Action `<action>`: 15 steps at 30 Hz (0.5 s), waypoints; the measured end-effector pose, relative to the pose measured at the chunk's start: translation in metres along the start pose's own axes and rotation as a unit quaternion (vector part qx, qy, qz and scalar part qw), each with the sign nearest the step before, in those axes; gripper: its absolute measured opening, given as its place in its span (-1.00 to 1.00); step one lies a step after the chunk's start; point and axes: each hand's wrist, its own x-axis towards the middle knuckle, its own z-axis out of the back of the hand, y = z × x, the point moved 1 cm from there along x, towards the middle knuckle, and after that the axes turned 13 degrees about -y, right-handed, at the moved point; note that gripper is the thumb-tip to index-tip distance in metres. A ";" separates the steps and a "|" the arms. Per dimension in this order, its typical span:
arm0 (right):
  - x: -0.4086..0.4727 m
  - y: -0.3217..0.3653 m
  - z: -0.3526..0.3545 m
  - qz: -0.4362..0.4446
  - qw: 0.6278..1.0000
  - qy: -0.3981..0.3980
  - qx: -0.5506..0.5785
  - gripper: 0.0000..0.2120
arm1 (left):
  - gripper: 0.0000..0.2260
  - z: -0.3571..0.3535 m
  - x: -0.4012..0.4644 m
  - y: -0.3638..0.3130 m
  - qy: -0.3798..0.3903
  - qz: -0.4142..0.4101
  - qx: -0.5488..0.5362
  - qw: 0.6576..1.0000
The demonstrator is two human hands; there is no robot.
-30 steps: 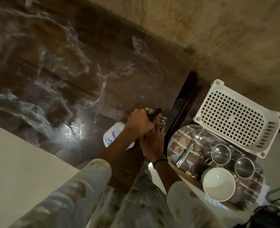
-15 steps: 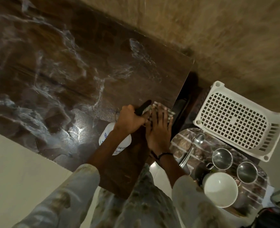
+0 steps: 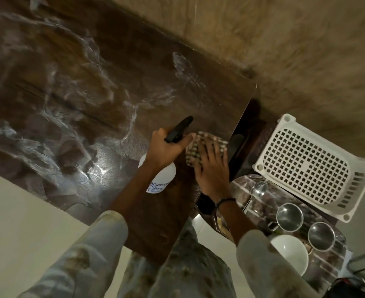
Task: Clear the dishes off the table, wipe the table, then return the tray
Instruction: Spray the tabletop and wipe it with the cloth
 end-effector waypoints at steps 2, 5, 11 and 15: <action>0.020 -0.007 0.000 -0.037 0.999 -0.025 -0.024 -0.46 | -0.80 0.004 -0.002 0.004 0.024 -0.021 0.003 0.999; 0.053 0.009 -0.008 -0.070 0.997 -0.038 -0.007 -0.44 | -0.77 0.012 -0.007 0.010 0.060 -0.014 -0.028 0.998; 0.024 0.027 -0.008 0.043 0.999 0.008 0.019 -0.46 | -0.82 0.020 -0.013 0.025 0.104 0.098 0.010 0.990; 0.022 -0.004 -0.002 -0.014 1.000 -0.011 -0.015 -0.47 | -0.87 0.022 -0.015 0.035 0.114 0.131 -0.005 0.985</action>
